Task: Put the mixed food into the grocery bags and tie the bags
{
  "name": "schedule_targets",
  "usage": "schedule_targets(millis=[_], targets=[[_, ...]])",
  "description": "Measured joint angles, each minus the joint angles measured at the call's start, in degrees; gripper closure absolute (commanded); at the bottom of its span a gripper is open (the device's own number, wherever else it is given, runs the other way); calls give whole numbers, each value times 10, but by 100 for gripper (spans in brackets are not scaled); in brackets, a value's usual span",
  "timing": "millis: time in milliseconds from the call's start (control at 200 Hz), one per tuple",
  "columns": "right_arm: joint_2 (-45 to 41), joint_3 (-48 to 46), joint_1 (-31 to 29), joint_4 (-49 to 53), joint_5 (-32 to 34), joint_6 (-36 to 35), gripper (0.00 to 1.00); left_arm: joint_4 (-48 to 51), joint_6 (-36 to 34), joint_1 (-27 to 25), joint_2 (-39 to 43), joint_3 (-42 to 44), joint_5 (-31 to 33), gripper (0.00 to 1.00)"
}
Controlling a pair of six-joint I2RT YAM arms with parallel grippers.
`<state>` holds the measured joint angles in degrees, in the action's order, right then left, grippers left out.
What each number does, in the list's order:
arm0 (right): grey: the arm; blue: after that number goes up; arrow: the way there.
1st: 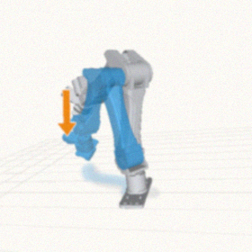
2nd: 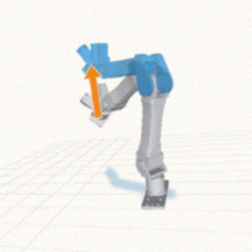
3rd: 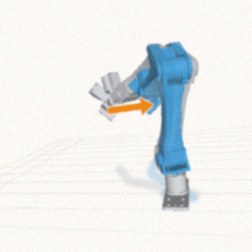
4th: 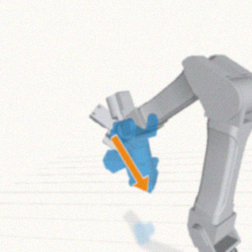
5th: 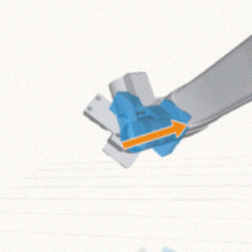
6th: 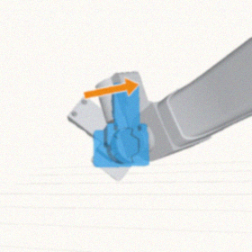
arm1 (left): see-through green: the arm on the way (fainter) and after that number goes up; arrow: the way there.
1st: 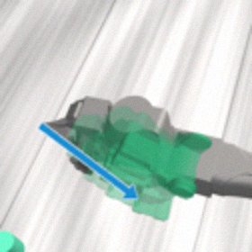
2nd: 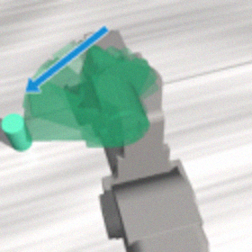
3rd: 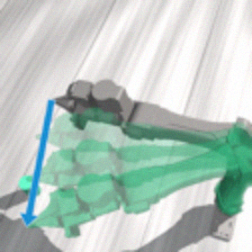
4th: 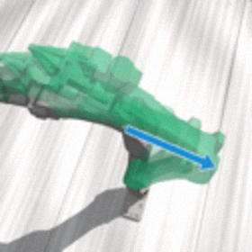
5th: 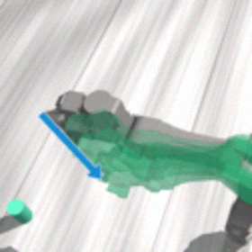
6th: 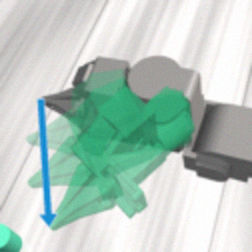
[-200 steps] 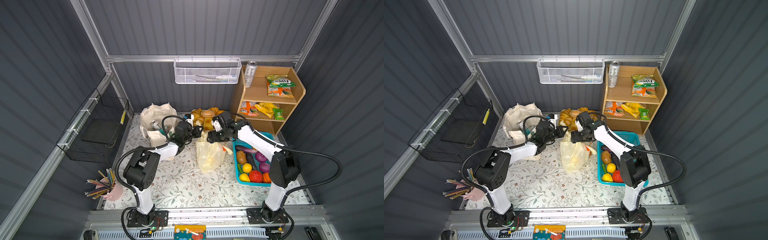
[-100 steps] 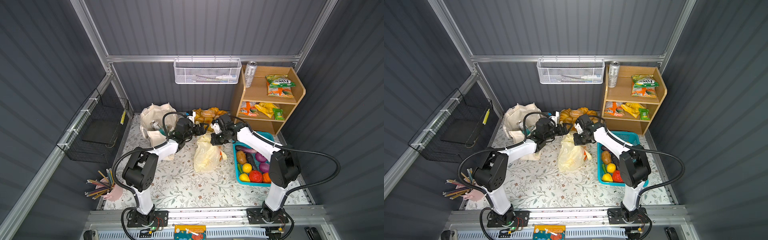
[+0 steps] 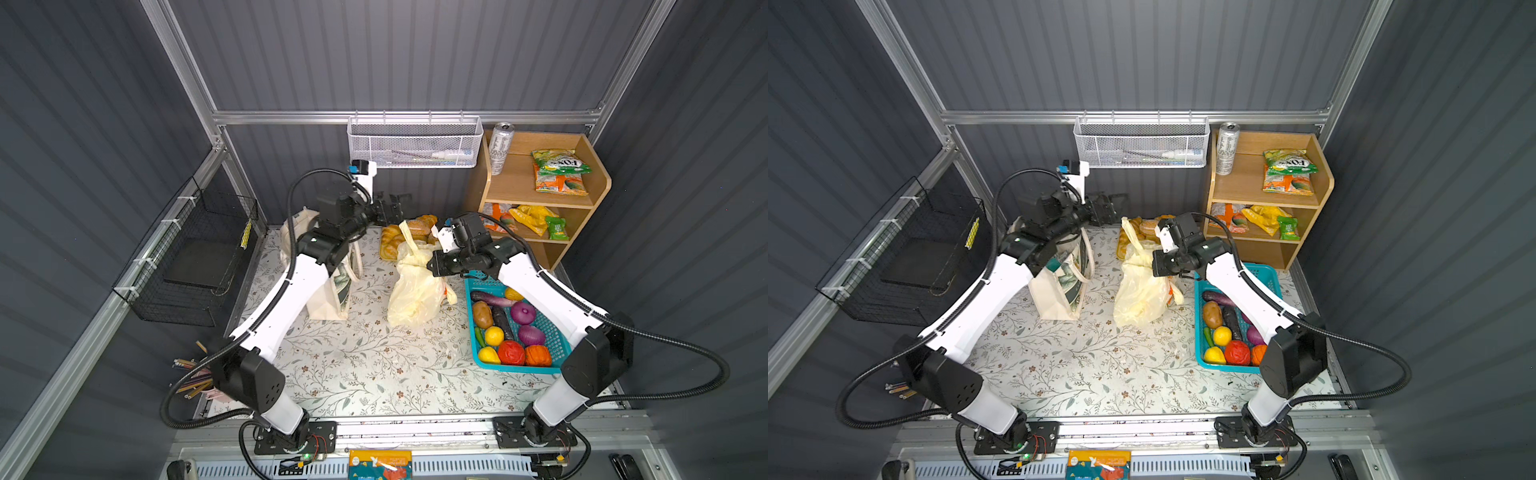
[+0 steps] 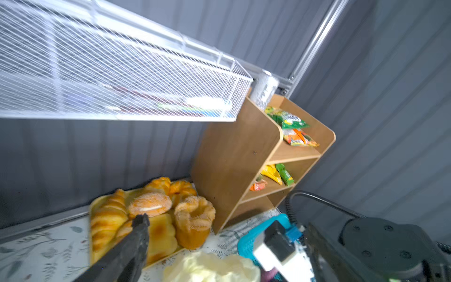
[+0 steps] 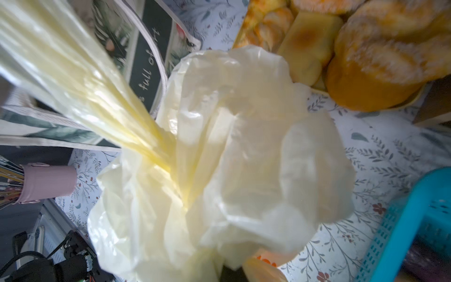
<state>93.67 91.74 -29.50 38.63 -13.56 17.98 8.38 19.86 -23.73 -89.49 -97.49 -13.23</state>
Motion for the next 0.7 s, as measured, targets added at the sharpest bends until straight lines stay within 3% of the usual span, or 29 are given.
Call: schedule_targets(millis=[160, 430, 525, 605, 700], targets=[[-19, 66, 12, 18, 0, -3, 100, 155, -58, 63, -8, -65, 39, 0], [-33, 123, 67, 35, -2, -9, 100, 373, -152, 40, -67, -93, 92, 0], [-33, 122, 76, 41, -2, -9, 100, 406, -169, 31, -86, -87, 110, 8], [-33, 120, 78, 45, -4, -10, 100, 418, -182, 26, -98, -82, 121, 32], [-39, 105, 79, 45, -7, -10, 100, 428, -185, 20, -111, -81, 131, 35]])
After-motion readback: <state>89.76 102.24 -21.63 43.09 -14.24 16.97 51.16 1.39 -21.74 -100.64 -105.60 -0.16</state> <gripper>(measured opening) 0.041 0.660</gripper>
